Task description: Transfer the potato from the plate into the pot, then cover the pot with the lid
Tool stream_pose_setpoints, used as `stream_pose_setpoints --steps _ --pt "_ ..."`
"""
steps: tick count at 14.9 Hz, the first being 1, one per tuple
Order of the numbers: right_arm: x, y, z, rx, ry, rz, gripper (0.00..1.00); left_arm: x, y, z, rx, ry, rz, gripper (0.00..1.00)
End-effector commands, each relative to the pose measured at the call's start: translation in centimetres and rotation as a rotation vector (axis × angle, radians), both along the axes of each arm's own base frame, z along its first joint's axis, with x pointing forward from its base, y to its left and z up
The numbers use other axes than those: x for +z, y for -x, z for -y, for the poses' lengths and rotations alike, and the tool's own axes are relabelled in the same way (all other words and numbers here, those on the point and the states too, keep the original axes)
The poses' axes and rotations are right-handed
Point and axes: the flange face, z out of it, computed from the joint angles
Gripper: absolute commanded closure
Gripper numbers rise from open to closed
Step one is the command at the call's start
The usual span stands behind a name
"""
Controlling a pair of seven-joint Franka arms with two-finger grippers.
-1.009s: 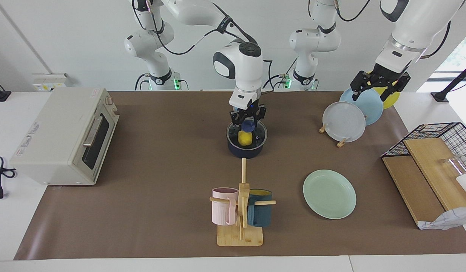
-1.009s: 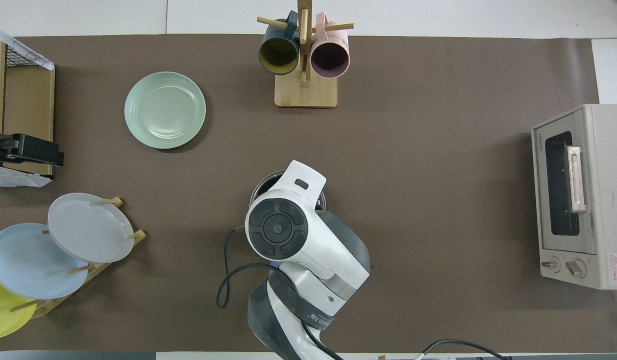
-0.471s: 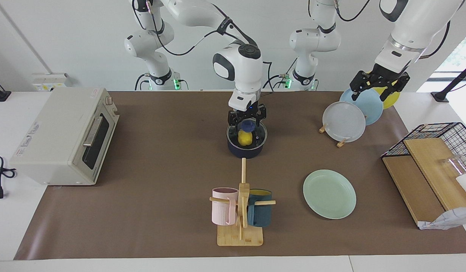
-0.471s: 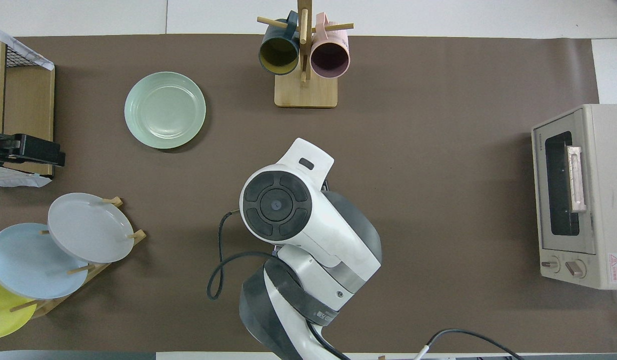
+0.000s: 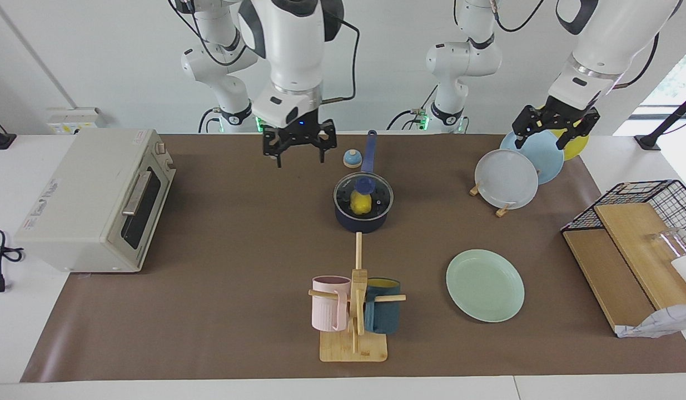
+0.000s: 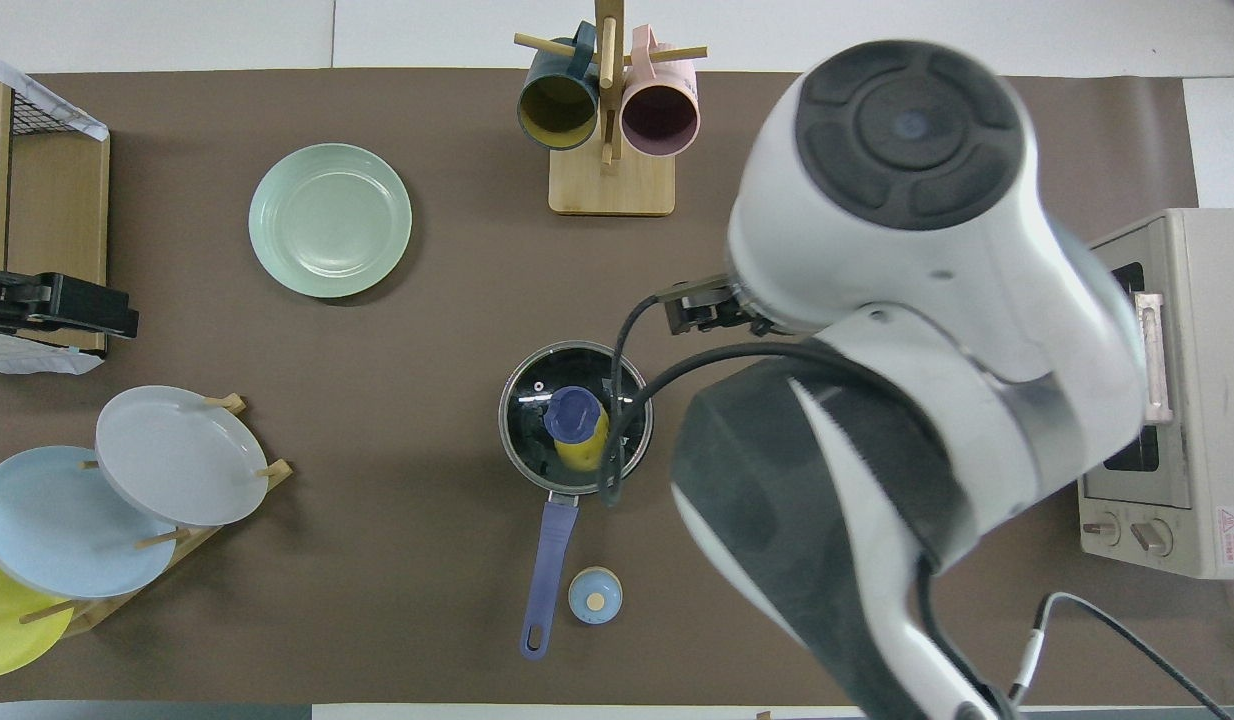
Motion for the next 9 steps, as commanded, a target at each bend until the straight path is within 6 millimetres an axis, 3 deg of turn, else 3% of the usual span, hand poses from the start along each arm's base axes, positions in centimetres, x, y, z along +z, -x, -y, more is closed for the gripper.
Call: stream_pose_setpoints --steps 1,4,6,8,9 --pt "1.8 -1.4 8.2 -0.029 -0.065 -0.045 0.0 0.0 1.1 0.7 -0.015 0.013 0.001 0.0" --pt "0.0 -2.1 15.6 -0.102 -0.068 -0.083 0.0 0.0 1.0 0.3 -0.009 0.014 0.006 0.0" --pt "-1.5 -2.1 18.4 -0.097 -0.067 -0.062 0.0 0.0 1.0 0.3 -0.007 0.014 0.006 0.0" --pt "-3.4 -1.5 22.7 -0.172 -0.064 -0.072 0.0 -0.1 1.0 0.8 -0.013 0.013 0.004 0.0" --pt "-3.5 -1.5 23.3 -0.18 -0.06 -0.072 0.0 0.0 1.0 0.8 -0.013 0.014 0.006 0.0"
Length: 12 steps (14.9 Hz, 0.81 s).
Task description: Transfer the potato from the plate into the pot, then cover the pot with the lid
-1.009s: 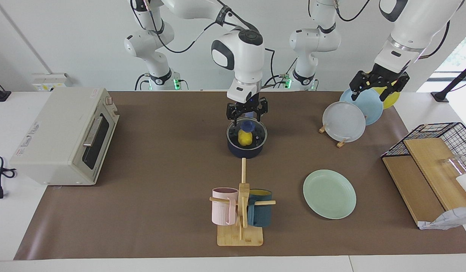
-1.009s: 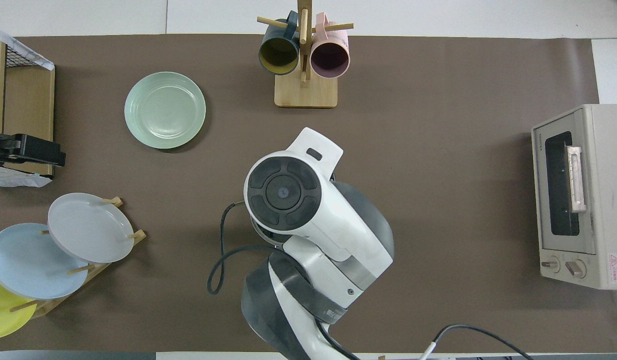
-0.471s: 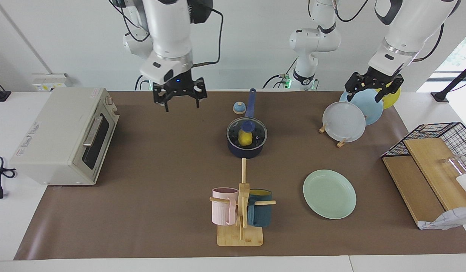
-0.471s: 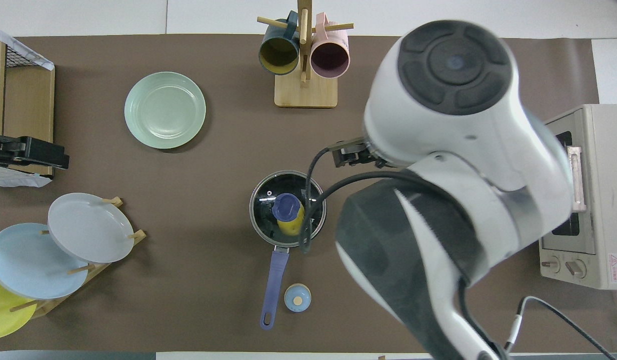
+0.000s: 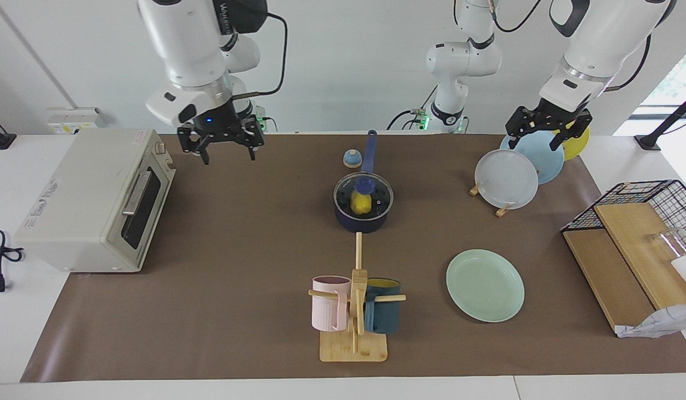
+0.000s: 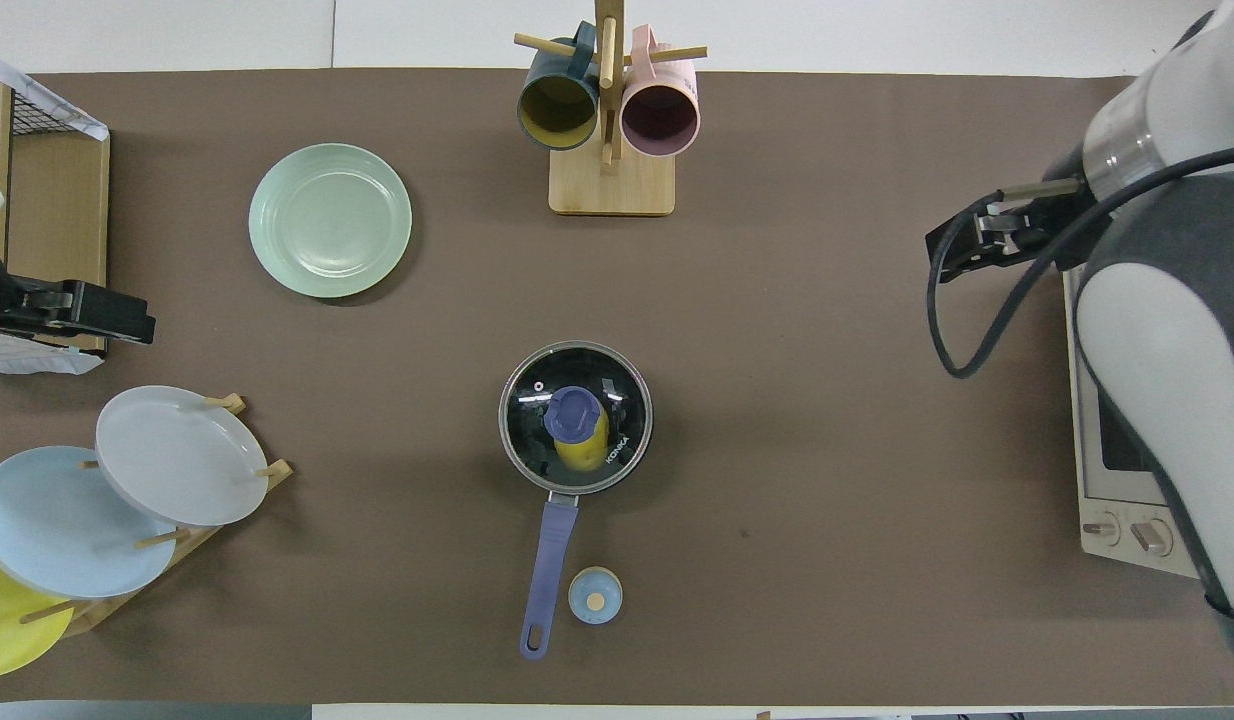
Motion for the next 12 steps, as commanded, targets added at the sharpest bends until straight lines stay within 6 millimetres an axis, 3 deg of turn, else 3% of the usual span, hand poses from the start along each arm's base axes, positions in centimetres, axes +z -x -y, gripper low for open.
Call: stream_pose_setpoints --steps 1,4,7,9,12 --pt "-0.5 1.7 2.0 -0.011 0.014 0.005 0.0 0.1 0.8 0.2 -0.003 0.014 0.01 0.0" --pt "0.9 2.4 1.8 -0.007 0.033 0.015 0.0 0.2 0.7 0.1 -0.002 0.015 0.022 0.0" --pt "1.8 4.0 3.0 -0.029 0.023 0.039 0.0 0.2 0.7 0.1 -0.002 0.015 0.022 0.0" --pt "2.1 3.8 4.9 -0.066 0.016 0.065 0.0 0.2 0.6 -0.3 0.002 0.015 0.022 0.0" --pt "2.4 3.6 4.9 -0.059 0.028 0.086 0.0 0.4 0.6 -0.5 0.007 0.016 0.025 0.0"
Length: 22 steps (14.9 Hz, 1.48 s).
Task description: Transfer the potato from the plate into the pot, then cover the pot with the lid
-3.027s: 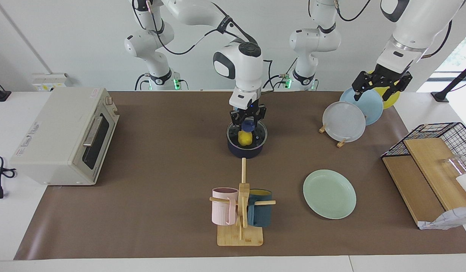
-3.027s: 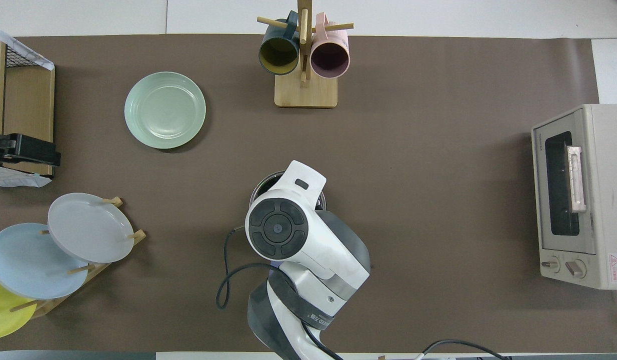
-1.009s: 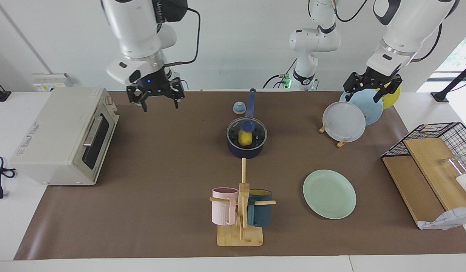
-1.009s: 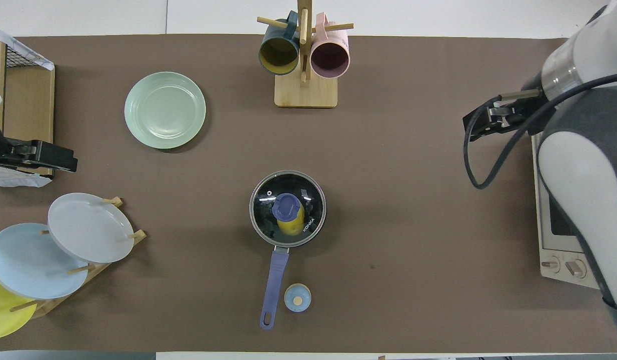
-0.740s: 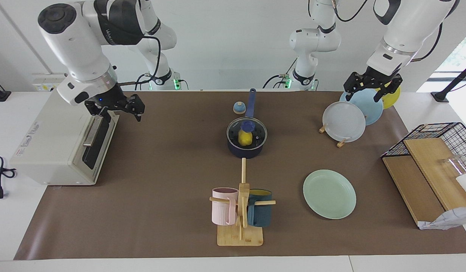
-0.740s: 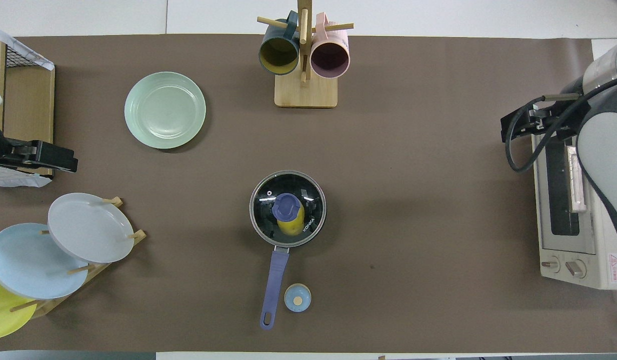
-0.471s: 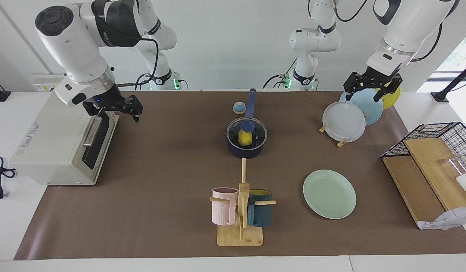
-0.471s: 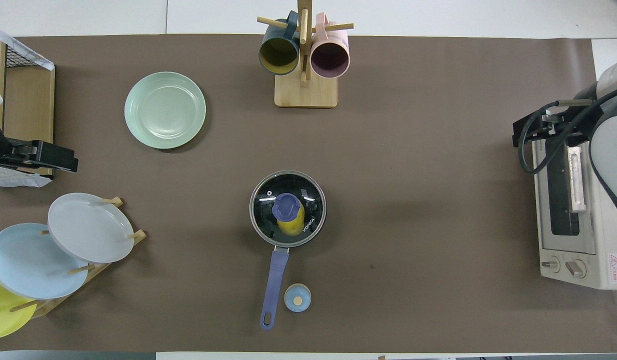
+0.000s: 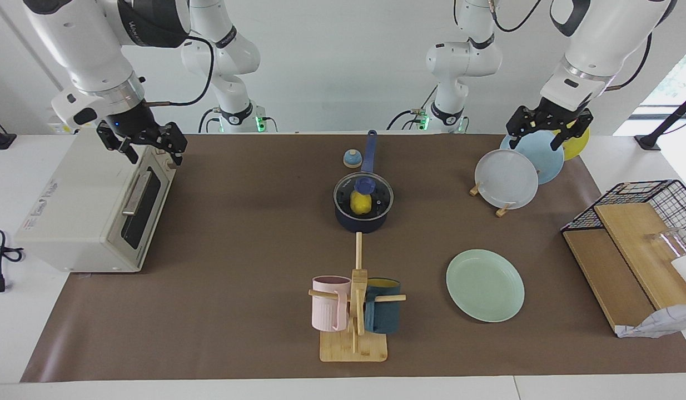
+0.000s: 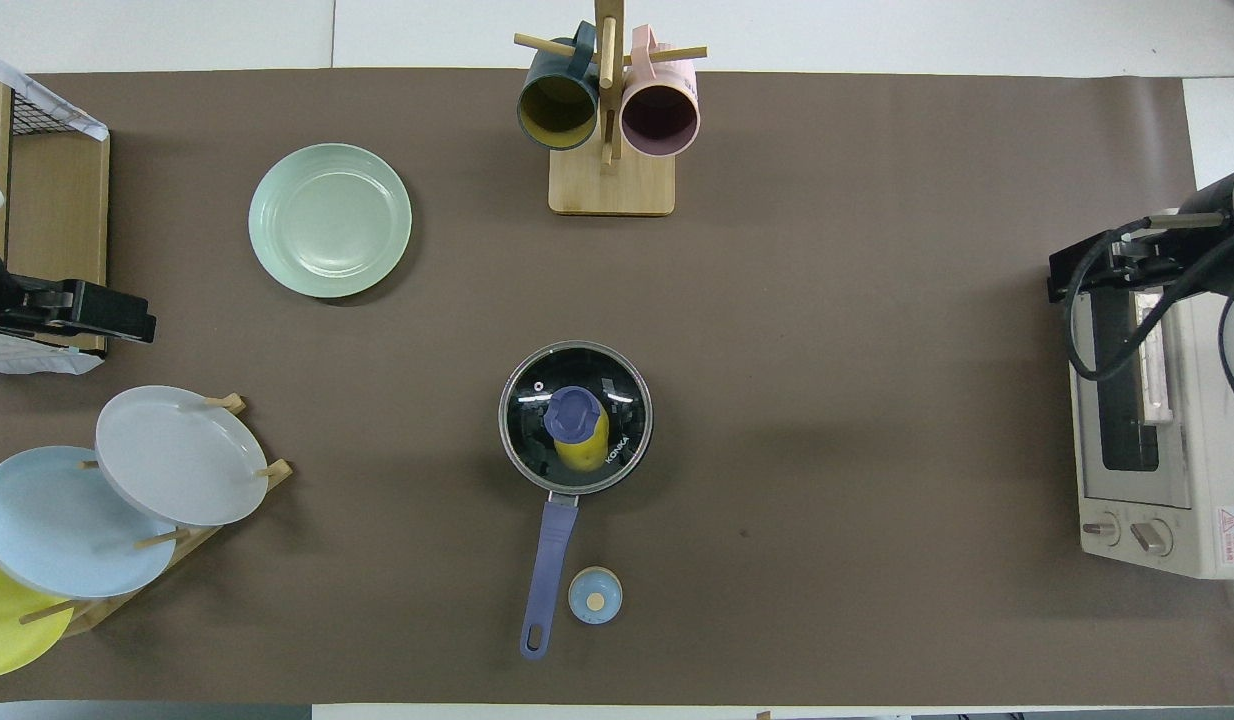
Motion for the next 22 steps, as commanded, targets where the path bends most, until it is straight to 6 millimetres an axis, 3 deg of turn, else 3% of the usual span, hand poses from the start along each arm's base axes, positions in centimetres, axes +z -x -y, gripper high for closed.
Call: stream_pose_setpoints --steps 1,8,12,22 --pt "0.0 0.2 0.0 0.016 0.012 0.025 0.0 0.3 0.7 -0.3 0.005 0.015 0.019 0.0" --pt "-0.4 0.7 -0.4 0.019 -0.003 -0.029 0.0 0.2 0.5 -0.2 0.004 0.016 0.033 0.0" --pt "0.3 0.2 -2.4 0.053 -0.002 -0.045 0.0 0.2 0.6 -0.2 0.004 0.015 0.024 0.0" --pt "0.1 0.5 -2.1 0.049 -0.005 -0.049 0.0 0.2 0.6 0.2 -0.003 0.016 0.025 0.0"
